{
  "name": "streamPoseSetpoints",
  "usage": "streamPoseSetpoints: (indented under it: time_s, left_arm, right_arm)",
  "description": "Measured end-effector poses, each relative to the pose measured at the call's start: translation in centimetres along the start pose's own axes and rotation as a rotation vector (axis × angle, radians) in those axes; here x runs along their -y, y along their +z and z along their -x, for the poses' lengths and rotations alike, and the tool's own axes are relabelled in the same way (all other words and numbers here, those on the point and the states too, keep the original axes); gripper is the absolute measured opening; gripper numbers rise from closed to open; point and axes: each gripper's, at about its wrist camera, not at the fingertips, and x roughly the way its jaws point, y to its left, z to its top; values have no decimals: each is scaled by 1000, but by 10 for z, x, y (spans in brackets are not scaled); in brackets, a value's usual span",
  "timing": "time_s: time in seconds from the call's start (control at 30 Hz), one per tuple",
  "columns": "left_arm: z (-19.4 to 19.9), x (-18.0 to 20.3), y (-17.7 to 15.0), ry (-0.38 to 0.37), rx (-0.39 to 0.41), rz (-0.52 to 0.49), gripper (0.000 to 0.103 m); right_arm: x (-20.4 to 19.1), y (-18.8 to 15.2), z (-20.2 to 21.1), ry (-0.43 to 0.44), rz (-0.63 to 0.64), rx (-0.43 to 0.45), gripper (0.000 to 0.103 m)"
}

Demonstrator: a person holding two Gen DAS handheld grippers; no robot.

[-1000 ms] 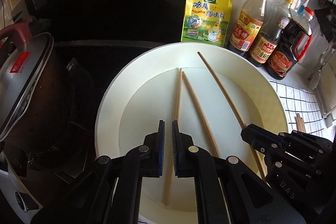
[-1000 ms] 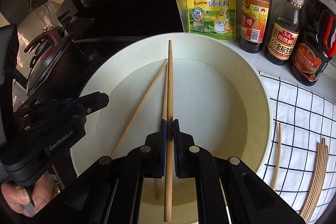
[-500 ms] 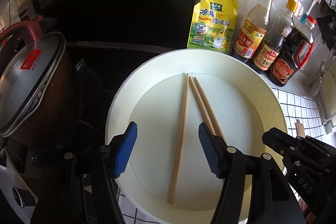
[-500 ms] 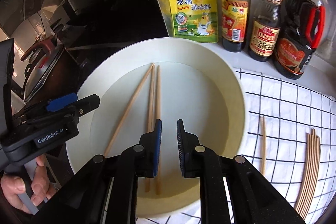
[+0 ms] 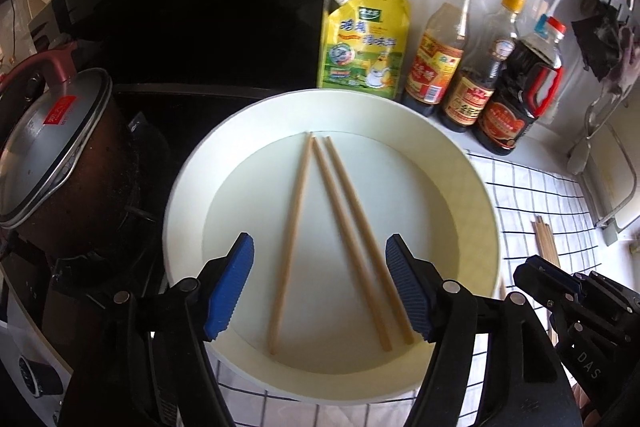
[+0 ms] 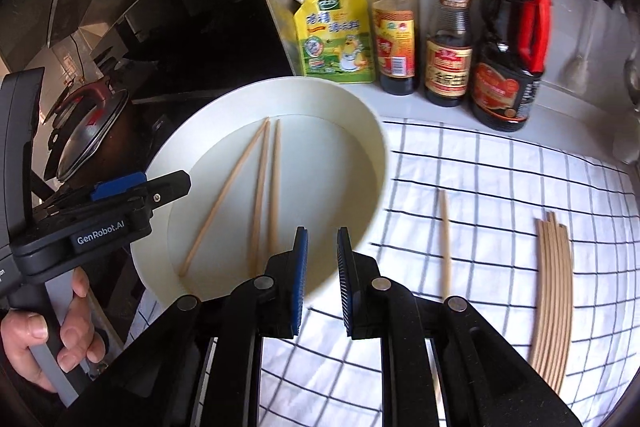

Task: Organize utensils
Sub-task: 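Move both open tools back to the remaining chopsticks on the cloth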

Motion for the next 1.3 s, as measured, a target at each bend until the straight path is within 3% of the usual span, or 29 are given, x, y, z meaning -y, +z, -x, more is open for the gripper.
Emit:
streamPoseSetpoints:
  time_s: [0.17,0.5,0.7,0.93,1.3]
  left_arm:
    - [10,35,-8,-51,3,-26,76]
    - [20,126,-31,-159,-2,-130,83]
    - [13,175,-53,-199,-50,-201,85]
    - [-15,211,-82,-153,-120,-256,85]
    - [-54,219,-104,-28,-142,-238,85]
  right_arm:
    - [33,-22,26,-54,-30,14,27]
    - [121,-76,72,-195,-150,4,31]
    - [161,-101,84,-246,-207,-7,33]
    - [191,-120,79,-283,-213,-29,36]
    - [214,-132,54,-251,-211,-52,36]
